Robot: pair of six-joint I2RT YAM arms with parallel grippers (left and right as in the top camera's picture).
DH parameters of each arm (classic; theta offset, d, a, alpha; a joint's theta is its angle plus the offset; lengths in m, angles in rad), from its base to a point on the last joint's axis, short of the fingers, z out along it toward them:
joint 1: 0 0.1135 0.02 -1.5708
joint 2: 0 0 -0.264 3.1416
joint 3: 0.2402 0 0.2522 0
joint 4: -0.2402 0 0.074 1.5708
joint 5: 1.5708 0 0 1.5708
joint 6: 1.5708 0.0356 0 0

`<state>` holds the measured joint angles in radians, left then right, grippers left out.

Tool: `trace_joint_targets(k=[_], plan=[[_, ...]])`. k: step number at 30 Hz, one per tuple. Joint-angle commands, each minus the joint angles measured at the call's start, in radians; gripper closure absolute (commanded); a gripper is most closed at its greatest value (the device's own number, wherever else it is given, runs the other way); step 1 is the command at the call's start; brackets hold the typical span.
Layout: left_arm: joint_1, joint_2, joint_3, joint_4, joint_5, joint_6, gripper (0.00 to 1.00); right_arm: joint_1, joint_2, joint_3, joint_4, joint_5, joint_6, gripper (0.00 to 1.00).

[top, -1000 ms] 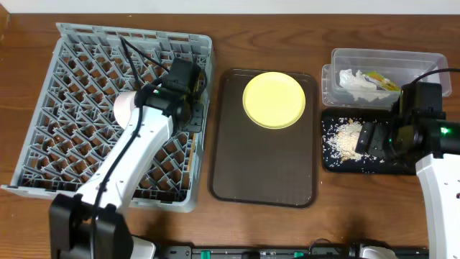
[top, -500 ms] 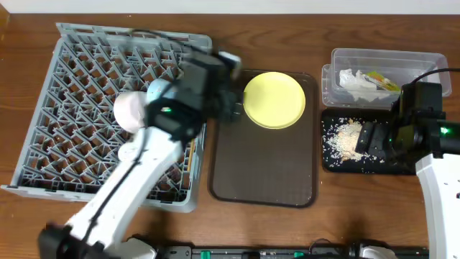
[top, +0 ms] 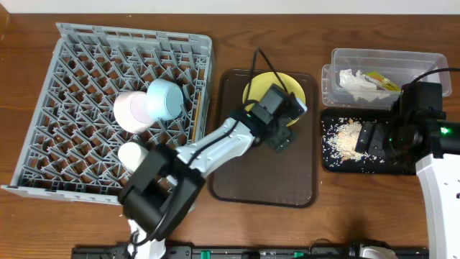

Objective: Sort waste into correct bins and load items into the dishwasher
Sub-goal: 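Grasp the rim of the yellow plate with the left gripper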

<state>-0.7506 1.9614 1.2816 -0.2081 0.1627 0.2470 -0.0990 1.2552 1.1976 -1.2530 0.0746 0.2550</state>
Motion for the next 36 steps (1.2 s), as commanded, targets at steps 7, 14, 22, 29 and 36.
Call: trace_joint_targets(k=[7,14,22,29,36], plan=[[-0.002,0.098,0.01,0.0,0.01,0.029,0.3,-0.012,-0.01,0.006,-0.008,-0.004,-0.009,0.05],[-0.002,0.092,0.01,-0.158,0.01,-0.046,0.75,-0.012,-0.01,0.006,-0.008,-0.004,-0.01,0.05],[-0.01,0.047,0.01,-0.193,0.01,-0.123,0.92,-0.012,-0.01,0.006,-0.008,-0.004,-0.009,0.05],[-0.021,0.029,0.01,-0.192,0.01,-0.122,0.94,-0.012,-0.01,0.006,-0.008,-0.004,-0.009,0.05],[-0.021,-0.106,0.01,-0.201,0.01,-0.137,0.94,-0.012,-0.01,0.006,-0.008,-0.004,-0.009,0.05]])
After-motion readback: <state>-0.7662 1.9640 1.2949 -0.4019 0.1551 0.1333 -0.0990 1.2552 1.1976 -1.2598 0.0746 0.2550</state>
